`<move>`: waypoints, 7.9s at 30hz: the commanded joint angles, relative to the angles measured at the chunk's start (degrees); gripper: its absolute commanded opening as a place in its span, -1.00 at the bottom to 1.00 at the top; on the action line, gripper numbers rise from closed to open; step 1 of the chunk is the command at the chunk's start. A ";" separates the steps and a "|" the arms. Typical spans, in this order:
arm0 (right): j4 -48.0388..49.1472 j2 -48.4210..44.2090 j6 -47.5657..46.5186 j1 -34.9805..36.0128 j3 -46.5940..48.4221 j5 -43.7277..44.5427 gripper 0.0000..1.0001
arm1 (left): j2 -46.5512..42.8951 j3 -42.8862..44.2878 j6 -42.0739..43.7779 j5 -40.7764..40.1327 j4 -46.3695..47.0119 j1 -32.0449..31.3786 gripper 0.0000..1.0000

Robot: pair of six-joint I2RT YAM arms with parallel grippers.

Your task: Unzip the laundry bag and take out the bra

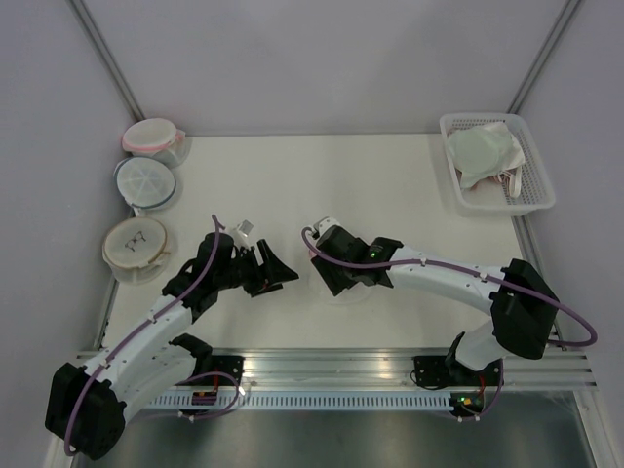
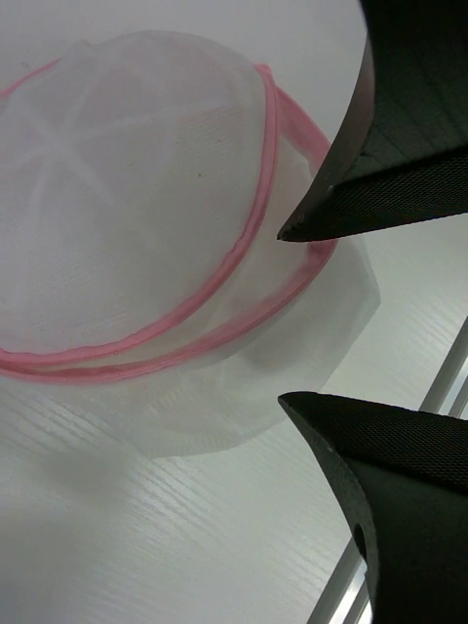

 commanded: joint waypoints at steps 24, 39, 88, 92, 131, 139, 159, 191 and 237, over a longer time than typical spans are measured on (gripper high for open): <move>5.81 -7.13 7.13 -2.59 -4.54 -3.39 0.33 | -2.06 -1.49 -1.83 0.66 0.86 0.46 0.48; 9.59 -8.89 15.92 -6.28 -6.31 11.19 0.37 | -2.23 -2.11 -2.27 1.19 0.78 0.46 0.47; 2.12 5.26 11.88 -2.94 0.89 24.37 0.37 | -1.88 -2.11 -2.79 2.24 2.18 0.46 0.47; 0.37 4.74 10.47 -2.94 5.02 28.59 0.37 | -2.06 -3.07 -2.88 2.24 2.18 0.46 0.47; 6.96 -3.02 7.40 -15.51 4.32 2.77 0.35 | 9.19 -5.18 -10.17 3.82 19.49 0.46 0.46; 6.25 7.28 4.93 -15.42 12.94 -7.69 -0.14 | 7.26 -6.67 -10.97 1.63 18.62 0.46 0.45; -6.92 -8.09 14.77 -6.81 -10.61 8.45 -0.24 | 10.25 -7.73 -10.35 3.38 21.60 1.17 0.45; -1.66 4.55 18.03 0.22 -2.96 7.51 0.11 | 11.04 -9.84 -11.49 4.97 25.29 1.26 0.44; 30.15 -21.20 15.22 3.56 -3.32 3.20 -0.99 | 11.30 -10.72 -15.80 8.66 32.15 1.26 -0.48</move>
